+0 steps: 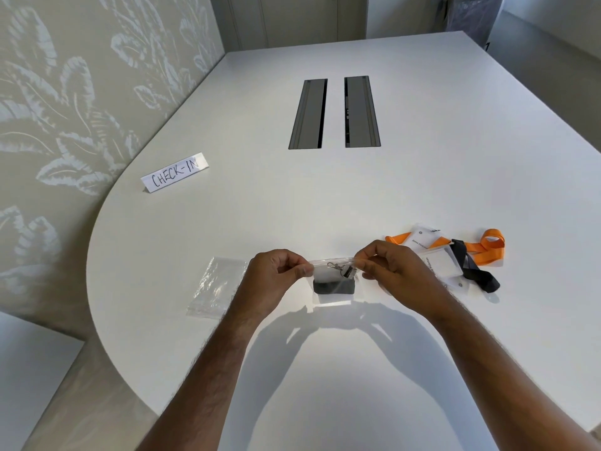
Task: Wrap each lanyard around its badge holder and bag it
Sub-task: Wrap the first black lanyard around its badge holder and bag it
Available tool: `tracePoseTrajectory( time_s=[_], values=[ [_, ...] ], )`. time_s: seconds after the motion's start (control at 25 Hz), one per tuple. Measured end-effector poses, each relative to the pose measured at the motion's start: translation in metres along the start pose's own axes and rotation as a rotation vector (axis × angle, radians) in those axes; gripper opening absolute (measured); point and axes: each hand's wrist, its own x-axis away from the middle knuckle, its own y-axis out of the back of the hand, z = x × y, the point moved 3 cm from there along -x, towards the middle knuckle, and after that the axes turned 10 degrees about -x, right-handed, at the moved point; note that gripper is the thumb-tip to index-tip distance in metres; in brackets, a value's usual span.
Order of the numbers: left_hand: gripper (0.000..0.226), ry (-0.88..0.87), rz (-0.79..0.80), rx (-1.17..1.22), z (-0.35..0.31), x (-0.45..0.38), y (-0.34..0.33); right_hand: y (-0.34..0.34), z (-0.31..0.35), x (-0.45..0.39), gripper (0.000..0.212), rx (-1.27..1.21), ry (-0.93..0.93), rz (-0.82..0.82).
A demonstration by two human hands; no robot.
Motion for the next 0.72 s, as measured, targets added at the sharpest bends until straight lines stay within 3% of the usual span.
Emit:
tracePoseTrajectory(
  time_s=[0.2,0.36,0.72],
  values=[
    [0.011,-0.010,0.081,0.119,-0.001,0.002,-0.007,-0.013,-0.007,-0.001,0.014,-0.327,-0.037,0.029],
    [0.021,-0.003,0.012,0.048,0.001,0.011,-0.014,-0.027,-0.014,0.004,0.010,-0.338,-0.029,0.027],
    [0.004,0.048,-0.044,-0.042,0.016,0.029,-0.008,-0.054,-0.016,0.014,0.011,-0.204,-0.065,-0.018]
  ],
)
